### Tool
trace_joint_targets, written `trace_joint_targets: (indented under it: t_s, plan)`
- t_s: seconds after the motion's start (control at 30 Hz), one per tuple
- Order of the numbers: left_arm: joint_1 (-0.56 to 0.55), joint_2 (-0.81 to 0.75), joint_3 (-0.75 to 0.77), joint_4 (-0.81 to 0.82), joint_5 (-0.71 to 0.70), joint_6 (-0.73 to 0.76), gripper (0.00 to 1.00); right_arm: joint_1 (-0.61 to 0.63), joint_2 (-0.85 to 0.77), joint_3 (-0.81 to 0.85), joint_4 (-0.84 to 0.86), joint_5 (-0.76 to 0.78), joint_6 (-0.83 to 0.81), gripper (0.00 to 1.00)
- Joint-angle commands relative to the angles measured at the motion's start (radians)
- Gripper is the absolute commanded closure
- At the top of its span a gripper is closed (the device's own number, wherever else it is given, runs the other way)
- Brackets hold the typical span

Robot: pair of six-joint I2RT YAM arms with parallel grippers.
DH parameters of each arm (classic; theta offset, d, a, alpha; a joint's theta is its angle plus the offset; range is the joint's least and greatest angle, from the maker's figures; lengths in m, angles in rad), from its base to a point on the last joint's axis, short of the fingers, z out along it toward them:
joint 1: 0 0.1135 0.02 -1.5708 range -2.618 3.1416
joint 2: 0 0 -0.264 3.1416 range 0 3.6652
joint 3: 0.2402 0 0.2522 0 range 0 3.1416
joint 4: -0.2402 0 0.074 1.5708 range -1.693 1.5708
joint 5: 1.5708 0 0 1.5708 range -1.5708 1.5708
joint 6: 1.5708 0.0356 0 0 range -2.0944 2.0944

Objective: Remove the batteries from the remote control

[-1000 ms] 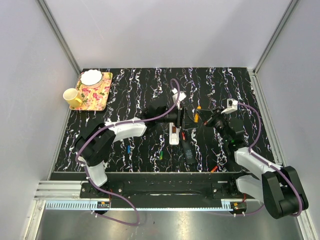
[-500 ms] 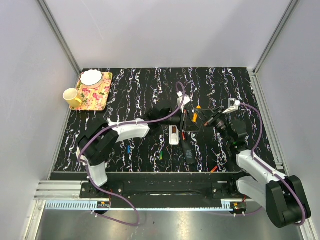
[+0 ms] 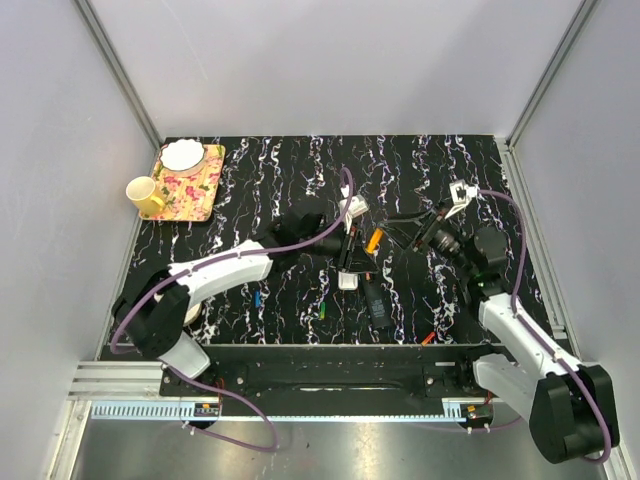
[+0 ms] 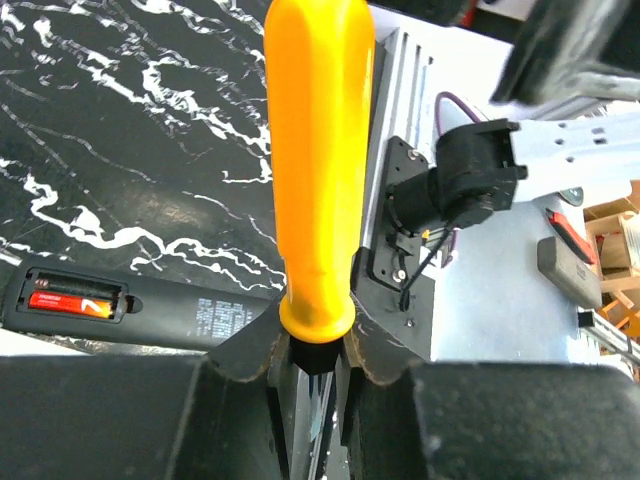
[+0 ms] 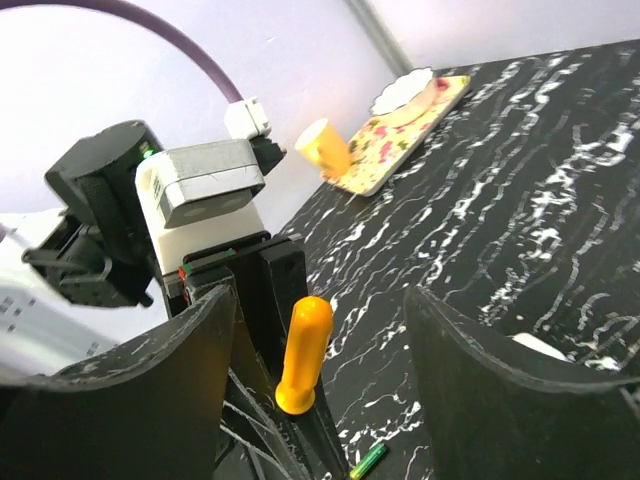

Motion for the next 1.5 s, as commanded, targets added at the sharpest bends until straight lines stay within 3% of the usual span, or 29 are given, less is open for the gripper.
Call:
trace_joint_targets:
  t_s: [0.0, 0.1, 0.2, 0.3, 0.43, 0.53, 0.7, 0.8, 0.83, 0.93, 1.13, 1.27, 1.3, 1.47]
  plan:
    - [0.001, -0.091, -0.014, -0.043, 0.108, 0.088, 1.00, -0.009, 0.051, 0.092, 0.065, -0.242, 0.041, 0.25]
    - [0.002, -0.111, -0.009, -0.054, 0.114, 0.093, 1.00, -0.009, 0.126, 0.088, 0.281, -0.345, 0.188, 0.25]
    - [0.002, -0.120, -0.001, -0.051, 0.111, 0.091, 1.00, -0.009, 0.198, 0.083, 0.473, -0.413, 0.313, 0.34]
    - [0.002, -0.120, 0.009, -0.049, 0.103, 0.090, 1.00, -0.009, 0.235, 0.080, 0.542, -0.436, 0.371, 0.46]
    - [0.002, -0.113, 0.022, -0.039, 0.105, 0.082, 1.00, -0.009, 0.214, 0.071, 0.532, -0.427, 0.358, 0.63]
    - [0.001, -0.108, 0.029, -0.031, 0.102, 0.077, 1.00, -0.009, 0.182, 0.077, 0.462, -0.440, 0.310, 0.97]
    - [0.001, -0.111, 0.042, -0.019, 0.067, 0.070, 0.98, -0.008, 0.133, 0.088, 0.238, -0.412, 0.183, 1.00]
    - [0.002, -0.152, 0.036, -0.036, -0.033, 0.080, 0.56, -0.008, 0.085, 0.086, 0.091, -0.338, 0.100, 1.00]
    - [0.001, -0.172, 0.026, -0.037, -0.071, 0.080, 0.38, -0.008, 0.071, 0.088, 0.045, -0.285, 0.077, 1.00]
    - [0.004, -0.260, -0.055, -0.027, -0.245, 0.076, 0.22, -0.006, -0.008, 0.089, -0.138, -0.145, -0.032, 1.00]
    - [0.007, -0.327, -0.188, -0.014, -0.478, 0.022, 0.22, -0.008, -0.059, 0.039, -0.312, 0.129, -0.135, 1.00]
    - [-0.002, -0.230, -0.198, -0.007, -0.477, 0.002, 0.35, -0.008, -0.052, -0.032, -0.277, 0.277, -0.112, 1.00]
    - [-0.026, -0.206, -0.192, -0.008, -0.475, 0.005, 0.42, -0.008, -0.050, -0.040, -0.269, 0.305, -0.107, 1.00]
    - [-0.119, -0.073, -0.123, -0.017, -0.507, 0.014, 0.55, -0.008, -0.009, -0.064, -0.182, 0.426, -0.145, 1.00]
